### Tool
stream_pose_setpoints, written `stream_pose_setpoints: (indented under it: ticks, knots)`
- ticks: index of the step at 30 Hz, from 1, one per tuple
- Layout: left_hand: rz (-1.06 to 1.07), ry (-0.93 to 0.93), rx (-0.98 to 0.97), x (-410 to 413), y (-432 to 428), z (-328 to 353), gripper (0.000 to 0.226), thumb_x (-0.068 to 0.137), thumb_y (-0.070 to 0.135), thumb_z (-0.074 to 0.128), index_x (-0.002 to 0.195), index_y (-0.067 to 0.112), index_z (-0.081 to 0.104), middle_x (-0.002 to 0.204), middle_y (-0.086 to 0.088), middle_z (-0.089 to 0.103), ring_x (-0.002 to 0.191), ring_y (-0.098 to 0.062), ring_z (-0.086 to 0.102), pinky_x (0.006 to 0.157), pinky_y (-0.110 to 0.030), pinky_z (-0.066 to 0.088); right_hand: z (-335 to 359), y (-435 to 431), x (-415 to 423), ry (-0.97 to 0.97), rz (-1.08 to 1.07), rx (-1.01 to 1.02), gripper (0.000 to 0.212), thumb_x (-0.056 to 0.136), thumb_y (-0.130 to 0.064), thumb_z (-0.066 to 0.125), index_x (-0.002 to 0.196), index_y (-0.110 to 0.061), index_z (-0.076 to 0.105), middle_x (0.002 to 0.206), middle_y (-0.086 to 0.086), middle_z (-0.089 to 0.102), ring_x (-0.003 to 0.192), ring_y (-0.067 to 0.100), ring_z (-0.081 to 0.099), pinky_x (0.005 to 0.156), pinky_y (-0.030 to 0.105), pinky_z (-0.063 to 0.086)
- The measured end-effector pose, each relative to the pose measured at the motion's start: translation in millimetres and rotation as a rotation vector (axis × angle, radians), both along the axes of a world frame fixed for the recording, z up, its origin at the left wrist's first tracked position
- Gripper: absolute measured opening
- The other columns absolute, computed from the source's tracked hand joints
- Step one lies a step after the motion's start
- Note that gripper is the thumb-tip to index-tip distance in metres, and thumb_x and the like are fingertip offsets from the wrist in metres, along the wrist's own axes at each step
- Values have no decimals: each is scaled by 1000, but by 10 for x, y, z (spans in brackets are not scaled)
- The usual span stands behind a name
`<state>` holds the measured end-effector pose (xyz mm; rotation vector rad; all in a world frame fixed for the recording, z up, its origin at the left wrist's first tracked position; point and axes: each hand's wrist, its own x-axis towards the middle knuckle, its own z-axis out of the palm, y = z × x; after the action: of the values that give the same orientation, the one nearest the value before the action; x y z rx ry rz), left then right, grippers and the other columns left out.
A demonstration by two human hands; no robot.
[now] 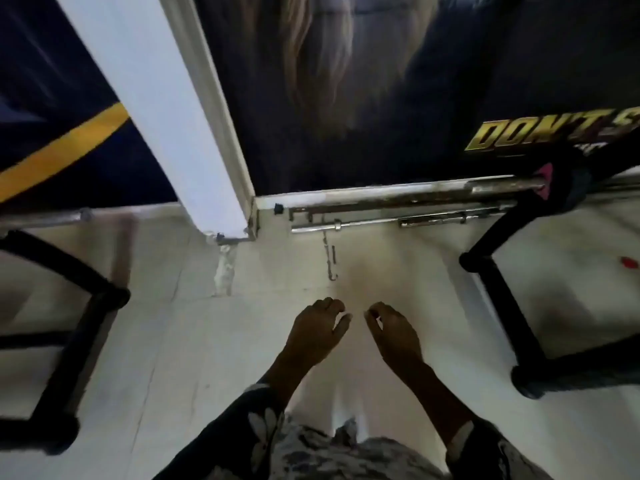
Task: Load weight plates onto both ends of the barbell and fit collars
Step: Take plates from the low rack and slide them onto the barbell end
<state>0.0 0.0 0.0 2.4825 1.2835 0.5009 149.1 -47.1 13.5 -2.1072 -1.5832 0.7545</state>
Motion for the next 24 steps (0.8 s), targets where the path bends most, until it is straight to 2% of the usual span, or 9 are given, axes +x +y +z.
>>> stream_pose_setpoints:
  ticks: [3, 6, 10, 16, 19, 22, 24]
  knots:
    - [-93, -10, -84, 68, 725, 0, 43, 89, 42, 36, 95, 8, 63, 84, -8, 68, 75, -23, 65, 63, -29, 52, 38, 525, 9, 21, -154, 14, 25, 96, -33, 43, 103, -14, 57, 106, 5, 64, 99, 22, 58, 74, 24, 37]
    - [-181, 8, -88, 336, 1403, -59, 50, 90, 46, 31, 102, 9, 62, 92, -9, 68, 84, -25, 64, 72, -34, 53, 58, 913, 178, 14, -297, 3, 24, 95, -34, 43, 102, -16, 57, 106, 4, 65, 99, 23, 59, 76, 28, 43]
    - [-343, 3, -102, 923, 2242, -212, 49, 90, 46, 34, 99, 7, 62, 88, -10, 68, 80, -24, 64, 67, -34, 55, -105, 1412, 619, 25, -490, -19, 23, 95, -37, 42, 102, -21, 57, 110, -1, 65, 102, 19, 60, 78, 26, 42]
    - [-481, 19, -105, 2156, 3274, -344, 35, 93, 40, 45, 100, 10, 62, 92, -6, 68, 83, -20, 64, 70, -27, 48, -227, 2375, 1580, 79, -706, -5, 24, 95, -38, 41, 102, -22, 57, 110, -1, 65, 101, 19, 60, 78, 28, 44]
    - [-545, 27, -167, 2904, 3767, -411, 32, 91, 38, 49, 97, 10, 63, 90, -6, 69, 82, -20, 66, 69, -28, 51, -287, 2812, 2235, 74, -824, 41, 25, 95, -35, 43, 105, -19, 59, 115, -1, 64, 103, 19, 60, 80, 27, 44]
    - [-589, -63, -231, 3645, 4152, -436, 30, 93, 38, 47, 97, 12, 62, 92, -3, 67, 85, -16, 63, 73, -26, 49, -334, 3122, 2936, 33, -949, 88, 22, 94, -31, 47, 102, -15, 60, 111, 6, 66, 97, 25, 62, 77, 32, 48]
    - [-600, -112, -303, 4230, 4421, -494, 26, 94, 36, 46, 98, 16, 60, 94, -1, 66, 86, -14, 61, 72, -24, 47, -400, 3269, 3464, 8, -1056, 167, 22, 92, -27, 51, 104, -10, 59, 110, 12, 64, 100, 30, 59, 78, 37, 47]
